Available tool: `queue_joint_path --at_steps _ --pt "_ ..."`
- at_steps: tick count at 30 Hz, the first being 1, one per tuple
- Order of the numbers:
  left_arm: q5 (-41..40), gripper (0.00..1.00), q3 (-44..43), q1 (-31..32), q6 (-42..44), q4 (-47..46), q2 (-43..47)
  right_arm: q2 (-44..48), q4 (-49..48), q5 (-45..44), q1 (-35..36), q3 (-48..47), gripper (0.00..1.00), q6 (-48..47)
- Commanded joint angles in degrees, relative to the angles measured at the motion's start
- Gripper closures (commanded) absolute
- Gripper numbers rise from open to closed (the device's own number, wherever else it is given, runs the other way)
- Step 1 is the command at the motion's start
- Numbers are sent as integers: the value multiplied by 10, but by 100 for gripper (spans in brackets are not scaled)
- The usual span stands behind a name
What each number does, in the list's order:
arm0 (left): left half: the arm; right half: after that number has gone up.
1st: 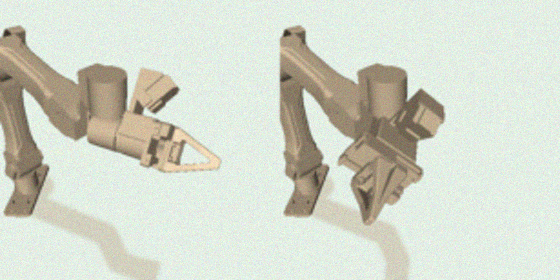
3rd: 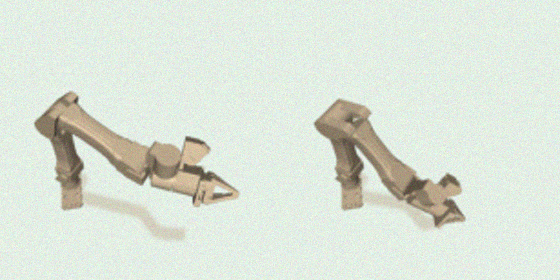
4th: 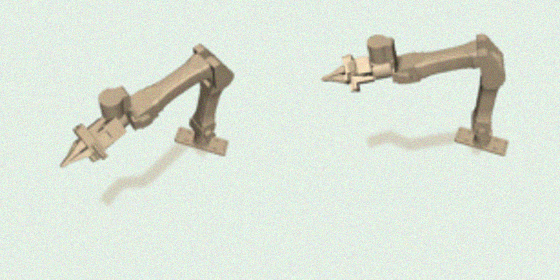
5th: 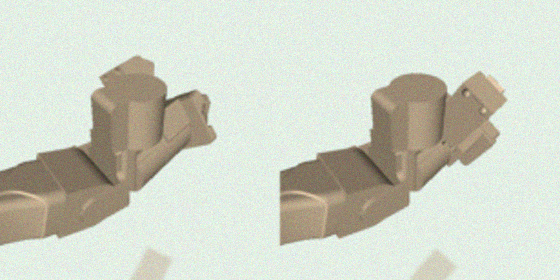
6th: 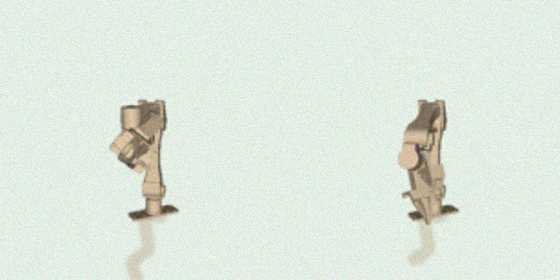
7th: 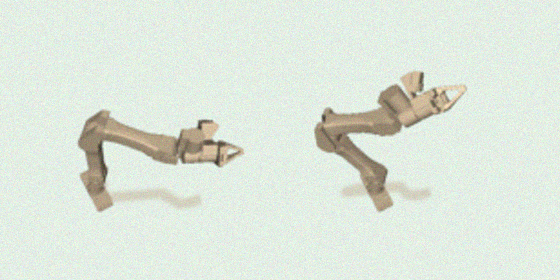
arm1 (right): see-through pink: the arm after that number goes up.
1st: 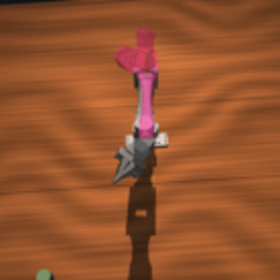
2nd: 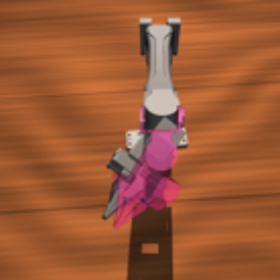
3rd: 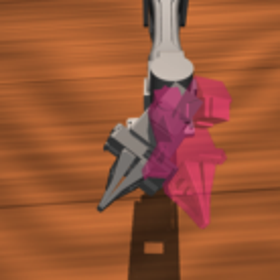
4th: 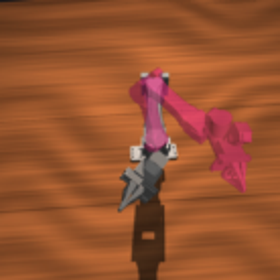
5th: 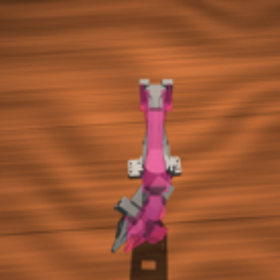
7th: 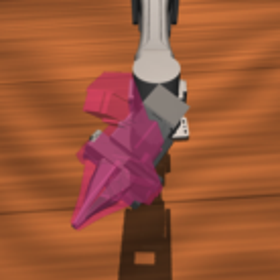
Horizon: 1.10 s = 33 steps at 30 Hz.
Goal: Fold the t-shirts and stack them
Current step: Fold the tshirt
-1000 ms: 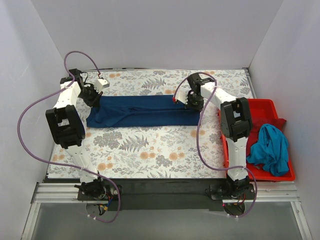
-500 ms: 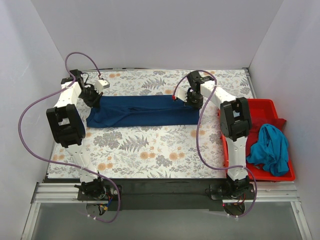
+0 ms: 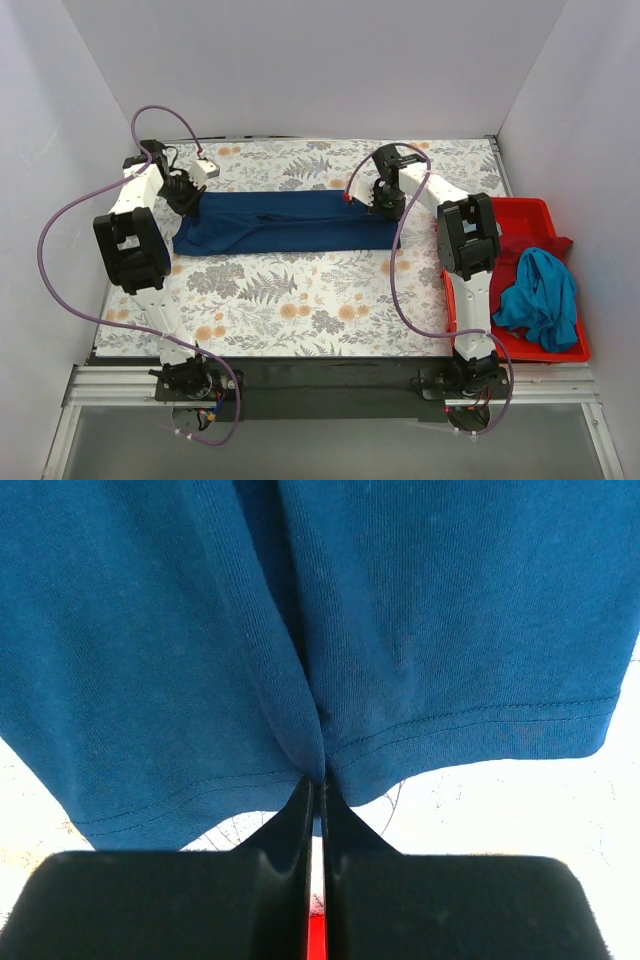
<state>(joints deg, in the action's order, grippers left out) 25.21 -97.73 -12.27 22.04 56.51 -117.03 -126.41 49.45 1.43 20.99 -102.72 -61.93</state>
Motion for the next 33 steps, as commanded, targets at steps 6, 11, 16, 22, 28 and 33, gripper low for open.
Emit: queue_joint_path --at_steps 6,11,16,22,28,33 --pt "-26 100 5 -1 -27 -30 -9 -14 10 -31 -4 -39 83 -25" --pt "-7 74 -19 -28 -153 -47 3 16 12 -19 -16 -65 39 36" --pt "69 60 -24 -93 -251 -30 37 85 32 33 -21 -36 39 116" --pt "99 58 78 -103 -306 -39 102 100 51 127 -21 6 55 223" --pt "68 60 153 -103 -345 -92 108 70 50 167 -21 25 62 276" --pt "35 62 196 -103 -368 -146 95 36 35 167 -21 38 66 292"
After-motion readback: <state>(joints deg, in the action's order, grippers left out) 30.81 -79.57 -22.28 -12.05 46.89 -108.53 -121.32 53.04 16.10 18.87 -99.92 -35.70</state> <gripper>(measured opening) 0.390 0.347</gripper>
